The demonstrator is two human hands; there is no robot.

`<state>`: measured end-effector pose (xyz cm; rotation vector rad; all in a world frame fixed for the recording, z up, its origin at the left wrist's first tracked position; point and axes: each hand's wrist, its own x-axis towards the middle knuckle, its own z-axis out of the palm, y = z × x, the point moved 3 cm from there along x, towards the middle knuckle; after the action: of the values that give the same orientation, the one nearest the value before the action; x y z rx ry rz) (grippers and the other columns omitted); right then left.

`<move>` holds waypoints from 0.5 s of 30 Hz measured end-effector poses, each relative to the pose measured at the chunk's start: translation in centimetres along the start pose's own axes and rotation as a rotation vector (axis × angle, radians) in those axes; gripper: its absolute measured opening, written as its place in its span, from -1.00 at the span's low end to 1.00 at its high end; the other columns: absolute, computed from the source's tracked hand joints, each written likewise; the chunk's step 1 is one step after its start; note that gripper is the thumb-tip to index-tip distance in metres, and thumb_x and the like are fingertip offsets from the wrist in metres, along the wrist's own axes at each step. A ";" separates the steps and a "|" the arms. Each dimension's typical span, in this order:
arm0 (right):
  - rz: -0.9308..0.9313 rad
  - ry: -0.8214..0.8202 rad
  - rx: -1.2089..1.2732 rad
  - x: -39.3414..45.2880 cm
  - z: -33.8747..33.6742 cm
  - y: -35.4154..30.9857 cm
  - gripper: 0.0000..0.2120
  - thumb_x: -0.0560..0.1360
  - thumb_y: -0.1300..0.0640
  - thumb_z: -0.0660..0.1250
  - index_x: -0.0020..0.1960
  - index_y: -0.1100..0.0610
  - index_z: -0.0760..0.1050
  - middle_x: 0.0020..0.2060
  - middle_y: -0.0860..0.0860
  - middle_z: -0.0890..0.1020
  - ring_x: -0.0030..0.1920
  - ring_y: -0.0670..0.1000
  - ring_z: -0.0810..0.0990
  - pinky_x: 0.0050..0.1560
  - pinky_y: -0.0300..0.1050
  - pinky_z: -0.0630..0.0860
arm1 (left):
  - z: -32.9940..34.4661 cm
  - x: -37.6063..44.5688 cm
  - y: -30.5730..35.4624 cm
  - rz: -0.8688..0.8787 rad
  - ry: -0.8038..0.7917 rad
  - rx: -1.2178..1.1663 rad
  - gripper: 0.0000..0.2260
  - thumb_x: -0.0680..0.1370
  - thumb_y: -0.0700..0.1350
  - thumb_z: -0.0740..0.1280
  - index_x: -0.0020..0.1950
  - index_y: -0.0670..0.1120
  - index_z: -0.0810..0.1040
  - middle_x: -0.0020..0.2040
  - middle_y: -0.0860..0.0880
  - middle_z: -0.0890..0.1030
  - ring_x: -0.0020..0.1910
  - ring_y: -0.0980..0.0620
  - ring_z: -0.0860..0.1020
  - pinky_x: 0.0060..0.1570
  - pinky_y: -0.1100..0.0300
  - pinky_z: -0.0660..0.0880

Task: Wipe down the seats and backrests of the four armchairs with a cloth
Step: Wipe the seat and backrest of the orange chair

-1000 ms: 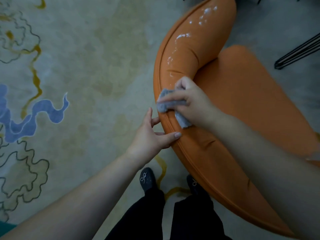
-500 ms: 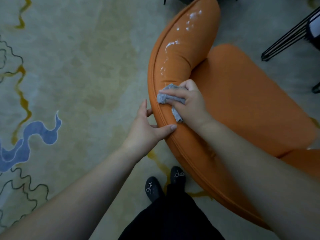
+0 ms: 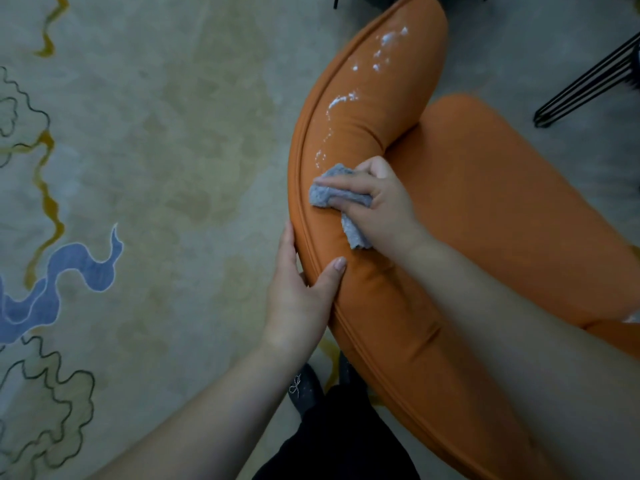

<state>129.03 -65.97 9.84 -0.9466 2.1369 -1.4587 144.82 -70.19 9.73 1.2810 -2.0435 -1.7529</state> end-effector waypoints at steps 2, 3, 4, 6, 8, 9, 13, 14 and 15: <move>0.042 0.090 -0.003 1.3 -0.5 0.3 -0.70 0.44 0.25 0.42 0.14 0.03 0.61 -0.08 0.08 0.34 -0.05 -0.11 0.41 0.10 -0.48 0.31 | 0.1 0.5 0.2 -0.012 0.028 0.077 -0.24 0.48 0.12 0.40 0.56 0.10 0.07 0.47 0.16 0.28 0.35 0.16 0.39 0.32 0.05 0.42; 0.065 0.154 0.009 1.7 -1.0 0.6 -0.70 0.44 0.25 0.41 0.14 0.04 0.60 -0.07 0.08 0.35 -0.03 -0.10 0.42 0.10 -0.49 0.30 | 0.2 0.8 0.4 -0.018 0.047 0.117 -0.24 0.48 0.14 0.39 0.57 0.07 0.07 0.49 0.11 0.27 0.38 0.09 0.38 0.34 0.02 0.40; 0.069 0.193 0.025 1.9 -1.3 0.8 -0.70 0.45 0.25 0.41 0.15 0.02 0.59 -0.06 0.08 0.36 -0.03 -0.11 0.43 0.10 -0.51 0.30 | 0.2 1.2 0.6 -0.023 0.068 0.152 -0.24 0.48 0.15 0.37 0.57 0.04 0.08 0.50 0.06 0.27 0.40 0.05 0.36 0.36 0.01 0.38; 0.003 0.129 0.046 1.7 -0.9 0.9 -0.66 0.44 0.24 0.41 0.16 -0.05 0.56 -0.07 0.07 0.36 -0.06 -0.16 0.43 0.08 -0.50 0.31 | 0.3 2.5 1.3 -0.028 0.119 0.195 -0.30 0.50 0.15 0.35 0.55 -0.03 0.15 0.48 -0.01 0.33 0.40 0.01 0.36 0.36 0.00 0.36; -0.069 0.016 0.020 1.2 0.1 0.9 -0.66 0.43 0.23 0.42 0.15 -0.07 0.56 -0.09 0.07 0.34 -0.08 -0.13 0.42 0.10 -0.45 0.33 | 0.6 4.0 2.1 -0.048 0.179 0.206 -0.37 0.52 0.14 0.31 0.52 -0.06 0.21 0.44 -0.05 0.39 0.37 -0.02 0.40 0.34 -0.01 0.37; -0.060 0.028 0.005 1.5 0.1 1.2 -0.67 0.44 0.23 0.42 0.15 -0.05 0.57 -0.09 0.08 0.34 -0.08 -0.12 0.42 0.10 -0.45 0.33 | 0.9 4.7 2.4 -0.064 0.205 0.212 -0.39 0.54 0.13 0.28 0.52 -0.07 0.23 0.43 -0.07 0.40 0.36 -0.05 0.41 0.34 0.00 0.36; 0.081 0.205 -0.001 4.1 -1.8 2.4 -0.71 0.47 0.23 0.39 0.16 0.01 0.60 -0.04 0.06 0.36 -0.06 -0.21 0.42 0.10 -0.53 0.29 | 2.0 5.6 3.1 -0.095 0.298 0.328 -0.40 0.58 0.16 0.19 0.53 -0.10 0.17 0.45 -0.11 0.37 0.38 -0.11 0.38 0.30 0.06 0.34; 0.078 0.182 0.009 4.4 -2.0 2.5 -0.70 0.47 0.22 0.38 0.15 -0.03 0.60 -0.04 0.03 0.37 -0.06 -0.23 0.42 0.10 -0.53 0.29 | 2.2 5.4 3.0 -0.082 0.312 0.347 -0.40 0.58 0.17 0.17 0.54 -0.09 0.15 0.45 -0.10 0.36 0.38 -0.11 0.38 0.29 0.06 0.33; 0.066 0.147 0.023 4.5 -1.9 2.5 -0.69 0.47 0.21 0.39 0.15 -0.08 0.59 -0.05 0.01 0.37 -0.05 -0.25 0.43 0.10 -0.52 0.30 | 2.2 5.3 2.9 -0.067 0.324 0.356 -0.40 0.58 0.18 0.16 0.54 -0.08 0.15 0.45 -0.09 0.37 0.38 -0.10 0.38 0.29 0.07 0.33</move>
<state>123.90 -67.32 8.50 -0.7751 2.2272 -1.5604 138.73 -72.30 9.48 1.6230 -2.1957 -1.1345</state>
